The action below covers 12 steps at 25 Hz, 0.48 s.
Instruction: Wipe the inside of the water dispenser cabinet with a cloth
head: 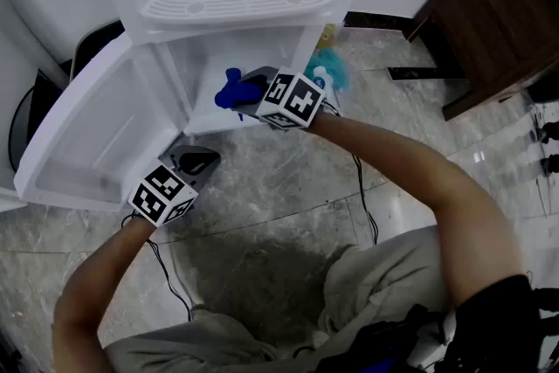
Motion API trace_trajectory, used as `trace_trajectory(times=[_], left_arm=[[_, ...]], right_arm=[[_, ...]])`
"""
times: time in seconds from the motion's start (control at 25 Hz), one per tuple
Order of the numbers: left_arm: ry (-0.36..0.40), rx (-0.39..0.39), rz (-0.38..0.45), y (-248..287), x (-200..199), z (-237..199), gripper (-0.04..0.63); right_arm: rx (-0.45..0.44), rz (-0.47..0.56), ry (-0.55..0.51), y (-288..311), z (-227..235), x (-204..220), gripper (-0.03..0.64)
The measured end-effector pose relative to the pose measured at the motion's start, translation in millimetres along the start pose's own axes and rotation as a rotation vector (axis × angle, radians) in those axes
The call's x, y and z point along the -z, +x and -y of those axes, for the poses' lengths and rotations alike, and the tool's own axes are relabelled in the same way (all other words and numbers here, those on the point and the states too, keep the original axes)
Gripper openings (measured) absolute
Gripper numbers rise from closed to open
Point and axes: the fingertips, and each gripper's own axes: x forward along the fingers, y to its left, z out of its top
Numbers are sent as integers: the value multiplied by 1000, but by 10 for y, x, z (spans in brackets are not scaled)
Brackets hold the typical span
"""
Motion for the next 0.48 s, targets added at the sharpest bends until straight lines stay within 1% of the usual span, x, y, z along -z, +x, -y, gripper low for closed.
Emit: trace_trajectory(times=[0.12,0.28,0.48], left_arm=[[-16,-15,14,-22,52,-144,8],[-53,-31,32,-92,165,-273,8],[-99,-36,27,-188,400,-333,8]], right_arm=[[65,-48,-65,198,166,-31,149],[113,-118,-168,552,322,-93,149],[103,-221,-292,1080,403,-127,149]])
